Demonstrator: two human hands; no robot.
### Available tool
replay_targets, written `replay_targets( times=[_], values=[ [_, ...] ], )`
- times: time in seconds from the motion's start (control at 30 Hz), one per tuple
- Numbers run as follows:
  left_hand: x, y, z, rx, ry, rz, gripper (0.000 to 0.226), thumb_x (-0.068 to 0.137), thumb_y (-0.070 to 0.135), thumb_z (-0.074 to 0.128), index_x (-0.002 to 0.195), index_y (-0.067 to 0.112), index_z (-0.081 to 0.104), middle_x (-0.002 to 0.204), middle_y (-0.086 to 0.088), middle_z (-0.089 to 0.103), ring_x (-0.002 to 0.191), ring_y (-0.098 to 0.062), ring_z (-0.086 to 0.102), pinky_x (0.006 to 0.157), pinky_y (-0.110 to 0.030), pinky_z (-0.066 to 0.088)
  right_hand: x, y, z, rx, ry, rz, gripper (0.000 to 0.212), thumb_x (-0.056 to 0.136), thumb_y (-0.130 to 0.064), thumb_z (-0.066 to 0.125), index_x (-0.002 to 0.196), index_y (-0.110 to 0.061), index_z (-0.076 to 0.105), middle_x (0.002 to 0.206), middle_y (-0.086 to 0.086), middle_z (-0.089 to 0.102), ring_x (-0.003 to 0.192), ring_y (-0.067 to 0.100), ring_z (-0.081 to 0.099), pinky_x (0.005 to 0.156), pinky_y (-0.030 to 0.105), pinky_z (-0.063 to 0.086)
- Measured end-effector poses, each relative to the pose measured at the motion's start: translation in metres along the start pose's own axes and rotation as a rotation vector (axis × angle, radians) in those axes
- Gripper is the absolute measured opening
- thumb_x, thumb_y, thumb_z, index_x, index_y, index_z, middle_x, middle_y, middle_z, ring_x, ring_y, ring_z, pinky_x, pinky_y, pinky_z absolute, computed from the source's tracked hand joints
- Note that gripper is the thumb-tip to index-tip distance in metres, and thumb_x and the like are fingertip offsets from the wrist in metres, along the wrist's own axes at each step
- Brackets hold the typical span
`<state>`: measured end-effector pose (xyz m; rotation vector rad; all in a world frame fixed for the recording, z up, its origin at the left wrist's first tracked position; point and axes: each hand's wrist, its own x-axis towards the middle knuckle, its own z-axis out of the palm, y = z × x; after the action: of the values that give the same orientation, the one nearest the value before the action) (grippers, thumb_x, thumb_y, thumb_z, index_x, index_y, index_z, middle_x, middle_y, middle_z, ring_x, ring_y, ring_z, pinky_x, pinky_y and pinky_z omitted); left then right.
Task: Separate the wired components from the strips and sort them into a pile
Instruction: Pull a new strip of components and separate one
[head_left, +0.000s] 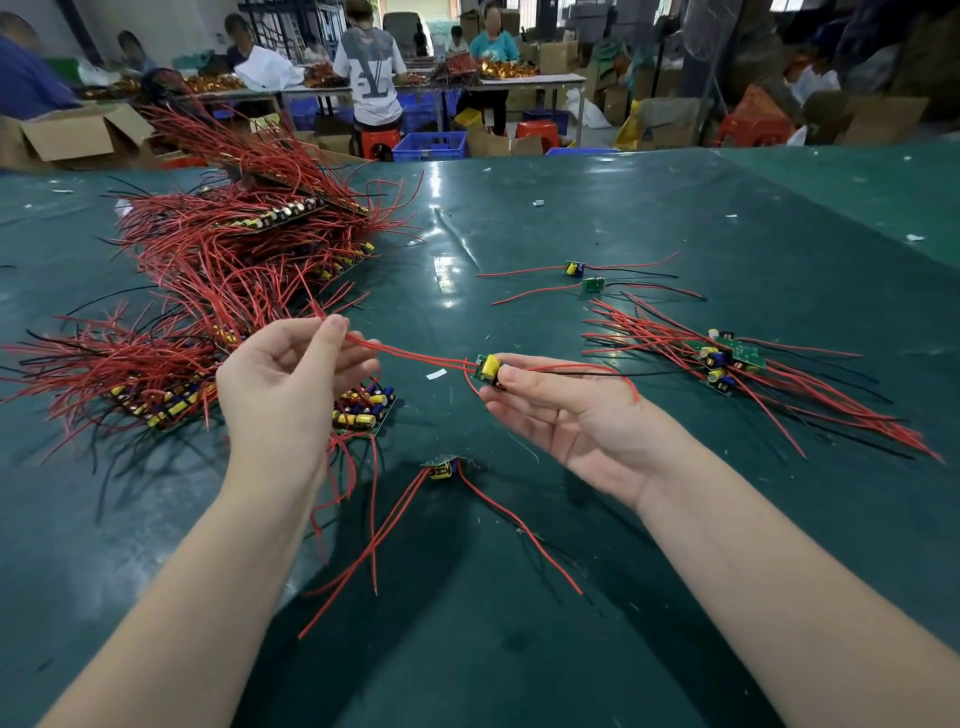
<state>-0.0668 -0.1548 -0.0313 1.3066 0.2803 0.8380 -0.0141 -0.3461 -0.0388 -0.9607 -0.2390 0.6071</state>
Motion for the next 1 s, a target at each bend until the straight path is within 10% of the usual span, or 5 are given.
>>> replay_targets(
  times=[0.43,1.0],
  values=[
    [0.0021,0.0079,0.0023,-0.579,0.04,-0.559,0.01,0.089,0.004,0.06,0.079,0.002,0.061,0.069,-0.003,0.062,0.058,-0.005,0.065,0.05,-0.008,0.048,0.0013,0.0024,-0.0008,-0.058,-0.016,0.006,0.018,0.065,-0.004,0.072,0.082,-0.002,0.077,0.083,0.014,0.074,0.076,0.023,0.073,0.069,0.023,0.057],
    [-0.0035,-0.0009,0.0035,-0.287,-0.153,-0.249,0.014,0.095,0.014,0.055,0.092,0.009,0.068,0.082,0.0,0.072,0.083,-0.013,0.071,0.07,-0.017,0.054,0.0036,0.0056,-0.0021,0.067,0.09,-0.028,0.014,0.063,-0.004,0.072,0.076,-0.004,0.078,0.081,0.01,0.075,0.076,0.019,0.073,0.067,0.022,0.057]
  ],
)
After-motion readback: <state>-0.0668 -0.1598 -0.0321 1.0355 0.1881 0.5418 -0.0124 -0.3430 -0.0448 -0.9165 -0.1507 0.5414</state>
